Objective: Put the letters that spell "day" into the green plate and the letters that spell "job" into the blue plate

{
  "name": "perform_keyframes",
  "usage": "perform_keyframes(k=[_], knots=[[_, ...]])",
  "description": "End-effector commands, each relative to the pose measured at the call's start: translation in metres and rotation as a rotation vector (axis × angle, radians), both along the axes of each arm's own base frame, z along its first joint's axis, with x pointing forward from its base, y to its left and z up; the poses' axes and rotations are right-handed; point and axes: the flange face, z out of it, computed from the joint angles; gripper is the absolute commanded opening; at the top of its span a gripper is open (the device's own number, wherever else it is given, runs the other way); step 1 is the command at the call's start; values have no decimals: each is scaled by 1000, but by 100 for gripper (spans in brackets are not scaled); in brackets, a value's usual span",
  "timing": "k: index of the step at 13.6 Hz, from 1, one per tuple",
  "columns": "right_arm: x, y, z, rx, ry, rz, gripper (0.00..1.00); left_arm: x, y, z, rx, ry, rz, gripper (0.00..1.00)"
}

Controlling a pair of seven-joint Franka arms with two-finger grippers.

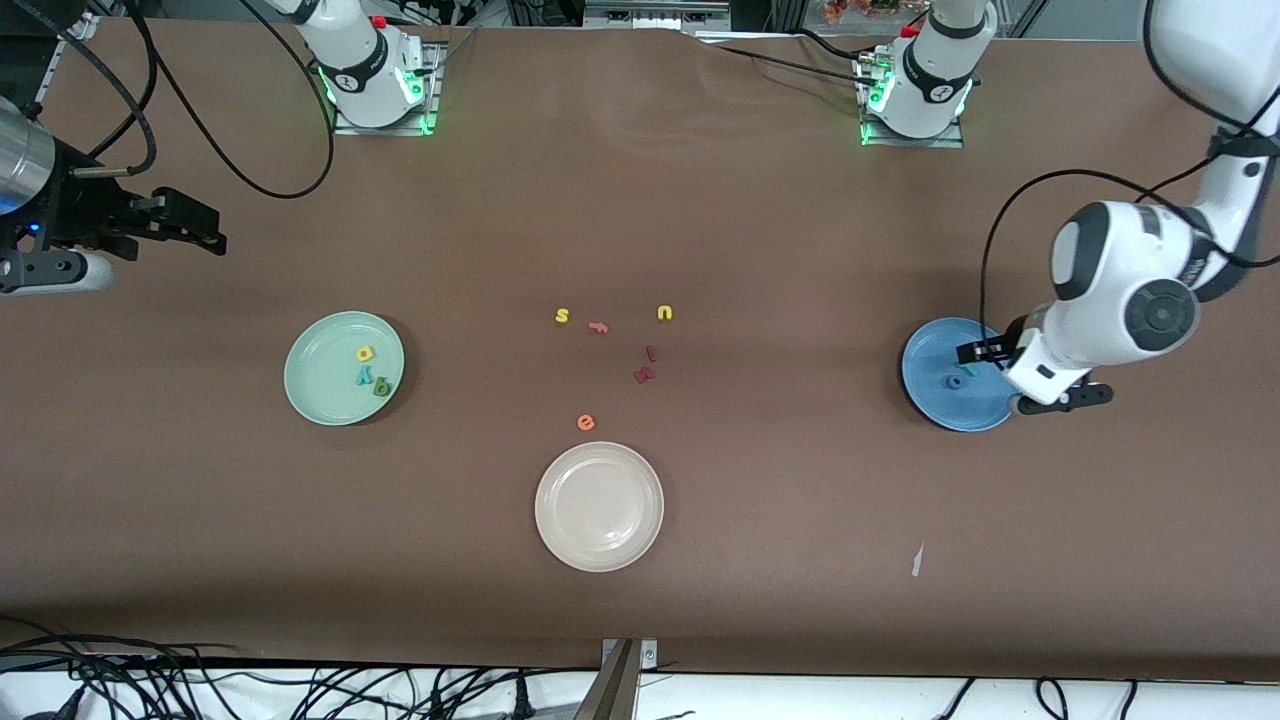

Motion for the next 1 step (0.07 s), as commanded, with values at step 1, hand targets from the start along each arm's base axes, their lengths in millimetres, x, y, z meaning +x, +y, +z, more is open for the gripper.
perform_keyframes(k=[1], knots=[[-4, -3, 3, -3, 5, 15, 100, 18, 1, 56, -4, 52, -8, 100]])
